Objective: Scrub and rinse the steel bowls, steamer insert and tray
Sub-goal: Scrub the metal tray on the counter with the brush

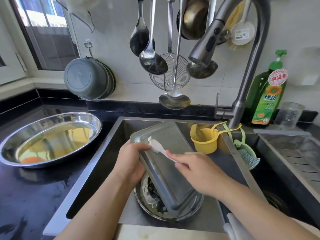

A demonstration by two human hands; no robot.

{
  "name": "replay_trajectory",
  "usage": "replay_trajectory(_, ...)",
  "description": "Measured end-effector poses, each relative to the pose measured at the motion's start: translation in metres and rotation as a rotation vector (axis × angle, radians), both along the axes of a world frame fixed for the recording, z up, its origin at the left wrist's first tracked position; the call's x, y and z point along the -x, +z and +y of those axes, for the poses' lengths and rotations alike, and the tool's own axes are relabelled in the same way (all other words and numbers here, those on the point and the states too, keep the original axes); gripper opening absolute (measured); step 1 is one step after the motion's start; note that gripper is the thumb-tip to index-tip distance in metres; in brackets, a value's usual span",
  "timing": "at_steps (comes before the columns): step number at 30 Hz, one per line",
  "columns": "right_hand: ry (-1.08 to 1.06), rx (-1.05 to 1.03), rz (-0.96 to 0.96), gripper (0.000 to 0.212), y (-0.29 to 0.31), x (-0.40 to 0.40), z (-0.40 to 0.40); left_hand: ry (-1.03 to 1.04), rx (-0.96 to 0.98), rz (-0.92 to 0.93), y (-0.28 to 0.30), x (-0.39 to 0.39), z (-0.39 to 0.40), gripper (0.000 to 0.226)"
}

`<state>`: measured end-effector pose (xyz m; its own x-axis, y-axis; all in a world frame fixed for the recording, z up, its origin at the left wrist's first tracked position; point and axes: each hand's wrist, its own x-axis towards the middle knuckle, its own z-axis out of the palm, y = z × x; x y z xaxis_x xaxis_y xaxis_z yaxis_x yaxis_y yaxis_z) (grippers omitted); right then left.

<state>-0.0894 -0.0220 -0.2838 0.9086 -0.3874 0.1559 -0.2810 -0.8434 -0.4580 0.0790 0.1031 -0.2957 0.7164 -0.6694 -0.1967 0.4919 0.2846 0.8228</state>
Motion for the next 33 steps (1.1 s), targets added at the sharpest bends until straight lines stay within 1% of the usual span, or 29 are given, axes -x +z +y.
replay_trajectory(2,0.058,-0.016,0.013,0.046,-0.001,0.004,0.012,0.044,0.043,0.075,-0.001,-0.003,0.001,0.048)
replay_trajectory(3,0.051,-0.011,0.018,0.045,-0.001,0.002,0.012,0.061,0.064,0.098,-0.002,-0.005,0.002,0.044)
replay_trajectory(7,-0.166,0.032,0.05,0.045,-0.001,-0.006,-0.013,0.151,0.117,0.151,-0.003,-0.005,0.001,0.034)
replay_trajectory(8,-0.153,0.019,0.065,0.044,-0.003,-0.004,-0.01,0.182,0.11,0.175,-0.003,-0.005,0.001,0.032)
replay_trajectory(11,0.059,-0.096,0.103,0.044,-0.004,0.001,0.024,0.257,0.081,0.231,-0.005,-0.009,0.003,0.032)
replay_trajectory(12,0.079,-0.09,0.104,0.043,-0.005,0.0,0.024,0.274,0.075,0.241,-0.005,-0.011,0.004,0.032)
replay_trajectory(13,0.031,-0.082,0.101,0.042,-0.004,-0.002,0.016,0.287,0.072,0.248,-0.005,-0.012,0.004,0.033)
replay_trajectory(15,-0.149,-0.047,0.097,0.042,-0.001,-0.007,-0.008,0.302,0.094,0.249,-0.004,-0.011,0.004,0.033)
replay_trajectory(16,-0.193,-0.018,0.102,0.042,-0.001,-0.006,-0.014,0.306,0.099,0.25,-0.004,-0.01,0.004,0.032)
replay_trajectory(17,-0.19,-0.015,0.111,0.042,-0.001,-0.004,-0.013,0.31,0.095,0.245,-0.003,-0.009,0.003,0.031)
replay_trajectory(18,-0.136,-0.039,0.113,0.043,-0.002,-0.002,-0.005,0.308,0.093,0.234,-0.003,-0.007,0.002,0.03)
replay_trajectory(20,0.043,-0.129,0.115,0.043,-0.001,0.0,0.024,0.297,0.075,0.22,-0.004,-0.005,0.001,0.028)
replay_trajectory(21,0.087,-0.115,0.114,0.043,-0.002,-0.002,0.027,0.292,0.07,0.217,-0.003,-0.004,0.002,0.028)
replay_trajectory(22,0.058,-0.086,0.1,0.043,-0.002,-0.005,0.019,0.285,0.075,0.201,-0.003,-0.004,0.002,0.028)
replay_trajectory(24,-0.126,-0.004,0.062,0.043,0.001,-0.012,-0.006,0.265,0.094,0.161,-0.001,-0.003,0.001,0.028)
replay_trajectory(25,-0.184,0.023,0.044,0.043,0.001,-0.011,-0.011,0.255,0.094,0.137,-0.001,-0.002,0.001,0.027)
replay_trajectory(26,-0.185,0.019,0.032,0.044,0.0,-0.009,-0.011,0.248,0.092,0.114,0.0,0.0,0.0,0.026)
replay_trajectory(29,0.052,-0.026,0.035,0.045,0.0,-0.005,0.025,0.227,0.07,0.043,0.001,0.004,-0.001,0.016)
replay_trajectory(30,0.081,-0.014,0.038,0.044,-0.001,-0.006,0.028,0.239,0.065,0.035,0.002,0.004,-0.001,0.014)
replay_trajectory(33,-0.057,0.035,-0.018,0.043,0.002,-0.009,0.007,0.305,0.113,0.094,0.005,-0.001,0.001,0.023)
